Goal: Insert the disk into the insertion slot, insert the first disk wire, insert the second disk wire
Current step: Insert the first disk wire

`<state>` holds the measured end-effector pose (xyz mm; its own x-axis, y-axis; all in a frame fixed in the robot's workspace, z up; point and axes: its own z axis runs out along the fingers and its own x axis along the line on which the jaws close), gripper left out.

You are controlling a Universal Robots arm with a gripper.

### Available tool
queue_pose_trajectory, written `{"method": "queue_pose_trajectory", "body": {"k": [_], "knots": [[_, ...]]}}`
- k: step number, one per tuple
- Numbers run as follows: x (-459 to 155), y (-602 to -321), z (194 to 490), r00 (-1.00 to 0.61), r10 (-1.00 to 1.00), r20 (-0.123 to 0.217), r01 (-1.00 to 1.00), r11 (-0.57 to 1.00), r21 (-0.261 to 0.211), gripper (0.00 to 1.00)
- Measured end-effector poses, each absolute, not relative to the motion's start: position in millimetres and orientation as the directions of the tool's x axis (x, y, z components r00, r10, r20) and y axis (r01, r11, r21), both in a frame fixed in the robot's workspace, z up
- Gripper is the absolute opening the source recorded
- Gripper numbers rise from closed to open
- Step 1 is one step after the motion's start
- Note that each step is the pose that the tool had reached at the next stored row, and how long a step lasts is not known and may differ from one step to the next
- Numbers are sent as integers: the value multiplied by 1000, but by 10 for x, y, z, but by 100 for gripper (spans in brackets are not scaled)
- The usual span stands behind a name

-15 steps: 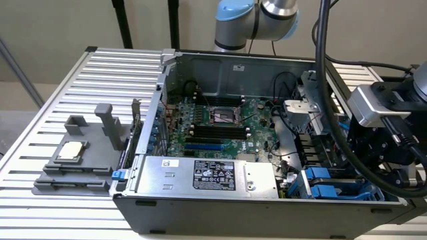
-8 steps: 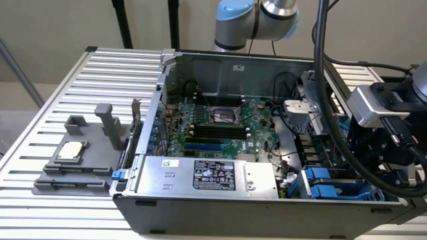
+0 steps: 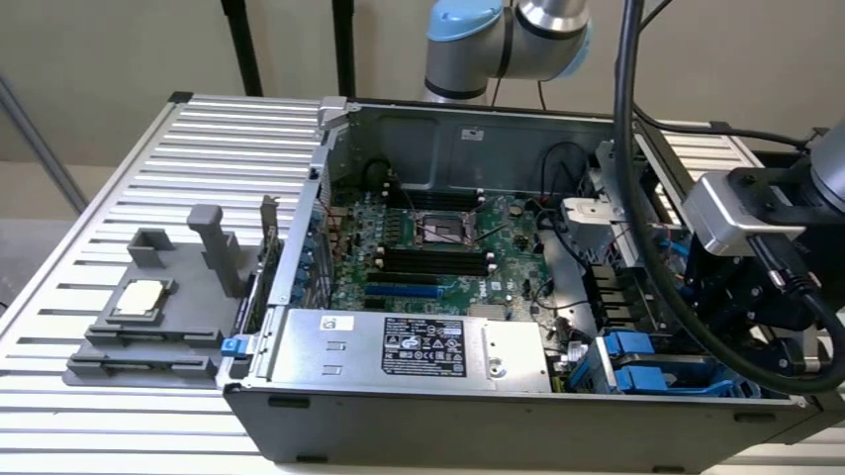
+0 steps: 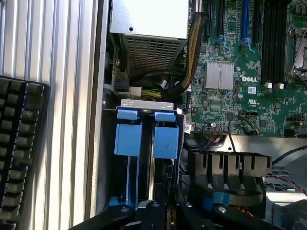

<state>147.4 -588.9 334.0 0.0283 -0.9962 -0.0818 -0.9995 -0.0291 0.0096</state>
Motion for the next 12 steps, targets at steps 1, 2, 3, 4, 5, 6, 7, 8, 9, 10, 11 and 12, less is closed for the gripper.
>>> {"method": "queue_pose_trajectory", "body": {"k": [1, 2, 3, 4, 5, 6, 7, 8, 9, 10, 11, 12], "knots": [[1474, -5886, 3338, 28, -996, -81, -1000, -29, 10, 17], [1474, -5881, 3337, 28, -996, -80, -1000, -29, 10, 17], [1474, -5875, 3336, 28, -996, -80, -1000, -29, 10, 17], [1473, -5869, 3334, 28, -996, -80, -1000, -29, 10, 17], [1473, -5864, 3333, 28, -996, -79, -1000, -29, 10, 17], [1474, -5859, 3332, 28, -997, -79, -1000, -29, 10, 17], [1476, -5855, 3331, 28, -997, -78, -1000, -29, 10, 17], [1478, -5852, 3330, 28, -997, -78, -1000, -29, 10, 17], [1479, -5850, 3329, 28, -997, -77, -1000, -29, 10, 17], [1480, -5850, 3329, 28, -997, -77, -1000, -29, 10, 17], [1481, -5849, 3329, 28, -997, -77, -1000, -29, 10, 17], [1482, -5848, 3324, 28, -997, -78, -1000, -29, 10, 17]]}}
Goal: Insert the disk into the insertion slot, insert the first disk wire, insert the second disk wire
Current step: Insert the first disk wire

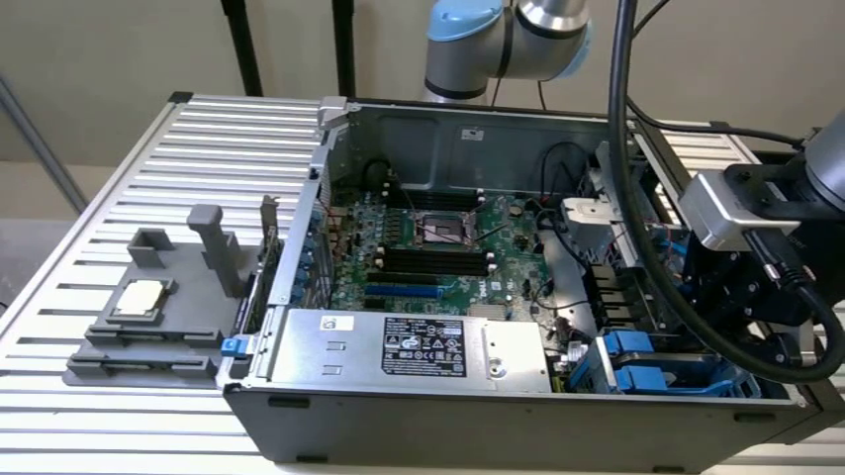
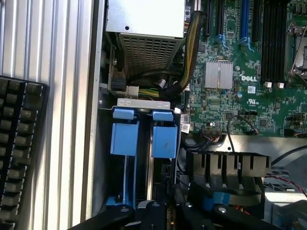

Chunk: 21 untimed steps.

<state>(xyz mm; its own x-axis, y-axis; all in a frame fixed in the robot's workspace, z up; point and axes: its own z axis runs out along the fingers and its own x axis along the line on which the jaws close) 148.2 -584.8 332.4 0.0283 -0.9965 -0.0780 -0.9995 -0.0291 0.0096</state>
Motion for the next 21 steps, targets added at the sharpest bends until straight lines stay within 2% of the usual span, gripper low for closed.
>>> {"method": "queue_pose_trajectory", "body": {"k": [3, 4, 21], "knots": [[1482, -5849, 3347, 28, -997, -75, -1000, -29, 10, 19], [1482, -5849, 3366, 28, -997, -75, -1000, -29, 10, 25], [1411, -5831, 3960, 30, -997, -72, -999, -31, 11, 25]]}}
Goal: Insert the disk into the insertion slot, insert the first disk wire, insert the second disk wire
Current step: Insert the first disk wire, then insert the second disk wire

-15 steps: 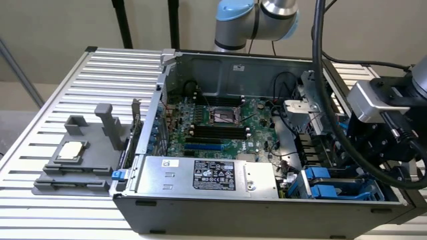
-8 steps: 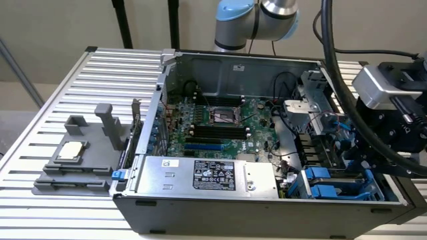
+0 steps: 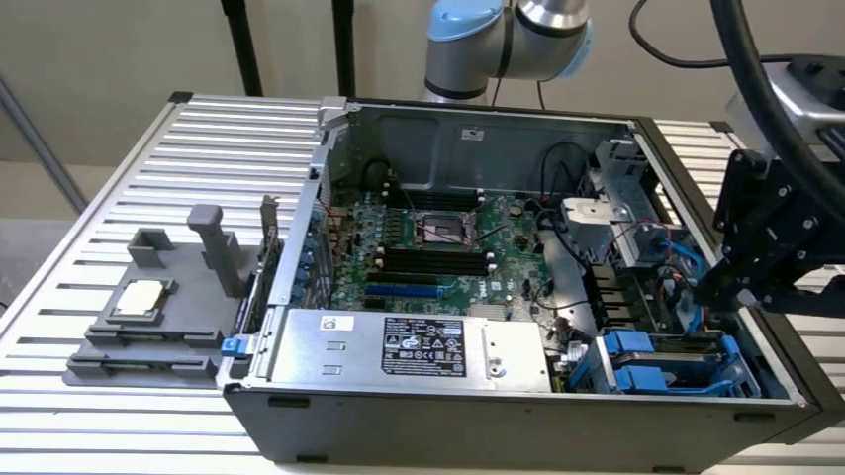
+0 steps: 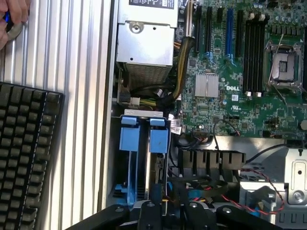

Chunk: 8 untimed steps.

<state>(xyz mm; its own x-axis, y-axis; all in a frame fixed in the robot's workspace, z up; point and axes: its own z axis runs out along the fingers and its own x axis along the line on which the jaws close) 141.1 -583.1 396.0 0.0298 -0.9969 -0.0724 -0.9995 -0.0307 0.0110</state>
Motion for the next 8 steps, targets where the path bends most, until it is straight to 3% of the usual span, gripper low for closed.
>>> {"method": "queue_pose_trajectory", "body": {"k": [2, 4, 5, 8], "knots": [[1395, -5815, 3990, 31, -997, -72, -999, -32, 11, 33], [1365, -5789, 3993, 31, -997, -70, -999, -32, 11, 33], [1341, -5760, 3993, 31, -997, -68, -999, -32, 11, 40], [1277, -5660, 3986, 32, -998, -62, -999, -32, 9, 40]]}}
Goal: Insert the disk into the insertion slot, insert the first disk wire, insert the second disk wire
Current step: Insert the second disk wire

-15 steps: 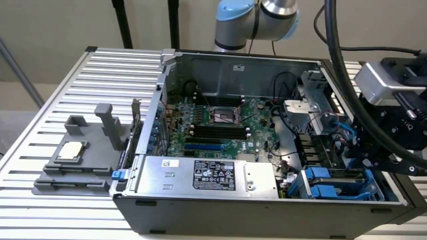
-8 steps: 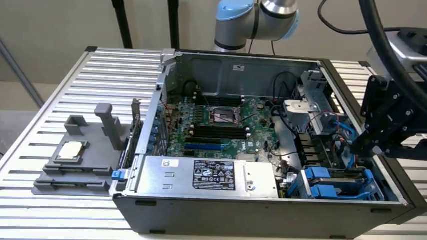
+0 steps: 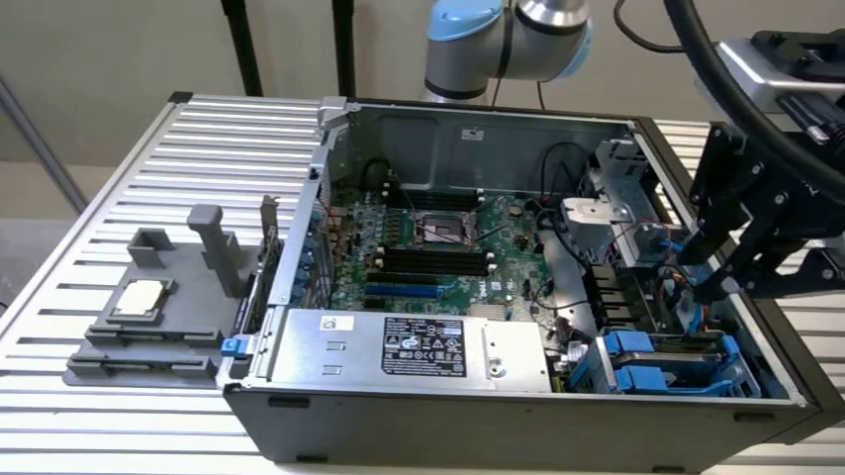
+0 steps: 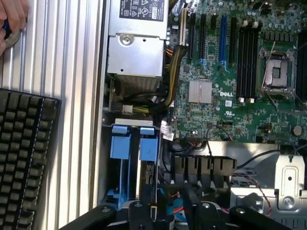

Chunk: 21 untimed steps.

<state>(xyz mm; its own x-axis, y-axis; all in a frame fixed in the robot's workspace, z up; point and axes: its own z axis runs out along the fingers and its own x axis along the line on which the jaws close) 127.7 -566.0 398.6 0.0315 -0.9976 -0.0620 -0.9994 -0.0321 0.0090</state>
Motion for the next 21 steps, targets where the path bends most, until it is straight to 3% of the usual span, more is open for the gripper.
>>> {"method": "queue_pose_trajectory", "body": {"k": [6, 21], "knots": [[1274, -5507, 3950, 32, -999, -19, -999, -32, 7, 40], [1352, -5421, 3863, 32, -997, 70, -999, -31, 9, 40]]}}
